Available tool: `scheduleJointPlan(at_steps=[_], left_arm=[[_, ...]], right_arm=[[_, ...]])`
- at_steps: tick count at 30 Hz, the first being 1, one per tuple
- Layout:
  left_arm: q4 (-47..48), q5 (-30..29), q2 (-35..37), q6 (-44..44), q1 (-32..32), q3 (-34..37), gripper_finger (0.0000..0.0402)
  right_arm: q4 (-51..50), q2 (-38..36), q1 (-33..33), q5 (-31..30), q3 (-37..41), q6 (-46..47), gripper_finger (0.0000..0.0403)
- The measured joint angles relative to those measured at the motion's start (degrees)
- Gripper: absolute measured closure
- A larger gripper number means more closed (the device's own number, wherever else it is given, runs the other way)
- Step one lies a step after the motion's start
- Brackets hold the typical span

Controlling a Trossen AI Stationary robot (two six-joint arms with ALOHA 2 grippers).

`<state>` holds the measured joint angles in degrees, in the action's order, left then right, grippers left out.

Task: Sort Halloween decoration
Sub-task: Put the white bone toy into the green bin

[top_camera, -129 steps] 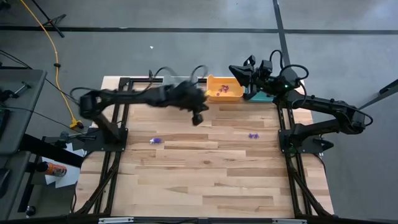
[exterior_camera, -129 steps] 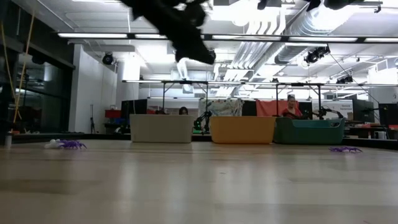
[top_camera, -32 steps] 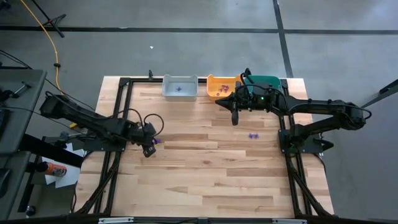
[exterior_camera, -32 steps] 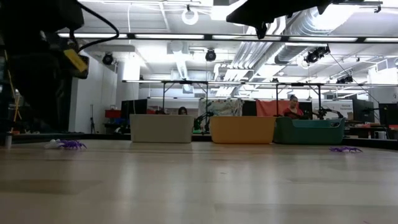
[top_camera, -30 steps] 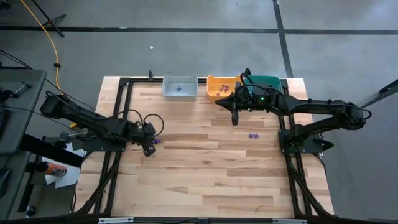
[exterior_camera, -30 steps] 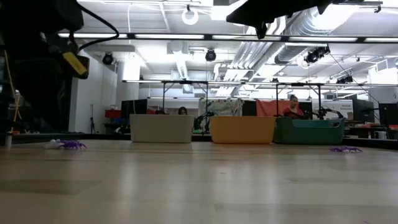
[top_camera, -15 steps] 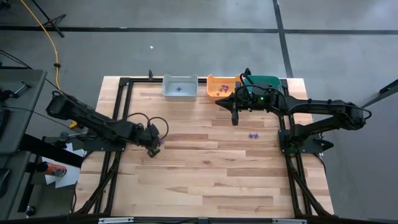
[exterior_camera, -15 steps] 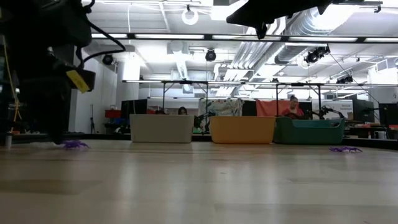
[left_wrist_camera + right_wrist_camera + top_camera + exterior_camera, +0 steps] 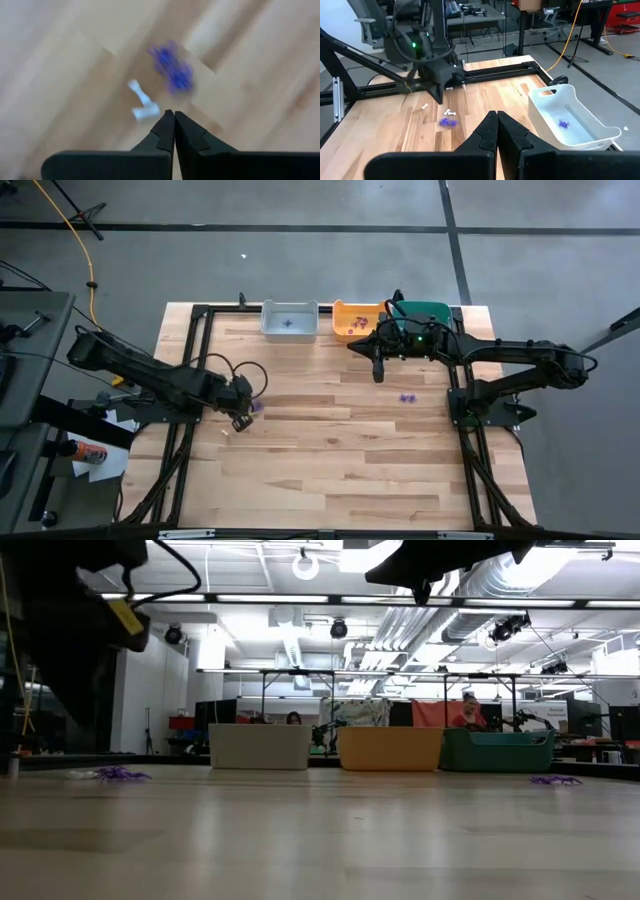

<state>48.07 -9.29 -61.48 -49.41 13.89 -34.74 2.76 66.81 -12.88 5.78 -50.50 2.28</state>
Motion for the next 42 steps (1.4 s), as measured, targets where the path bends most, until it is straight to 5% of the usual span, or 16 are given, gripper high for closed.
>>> scheduleJointPlan(at_steps=[5,11,23,32,42], left_arm=[[1.5,12.3,2.2,0.4,1.6,-0.1,0.0399],[0.8,18.1,0.7,7.3,10.3,-0.1,0.0351],[-2.5,17.0,-10.8,8.6,32.2,0.2,0.0205],[-2.6,10.8,-18.7,9.0,34.9,-0.3,0.0198],[0.3,10.0,-13.5,4.4,33.3,-2.8,0.0208]], right_arm=[[-0.2,0.0,0.0,0.0,0.0,0.0,0.0403],[-0.5,0.0,0.0,0.0,0.0,0.1,0.0403],[-1.6,0.0,0.0,0.0,0.0,0.2,0.0403],[-1.9,0.0,0.0,0.0,0.0,0.5,0.0403],[-1.4,0.0,0.0,-0.2,0.0,0.4,0.0403]])
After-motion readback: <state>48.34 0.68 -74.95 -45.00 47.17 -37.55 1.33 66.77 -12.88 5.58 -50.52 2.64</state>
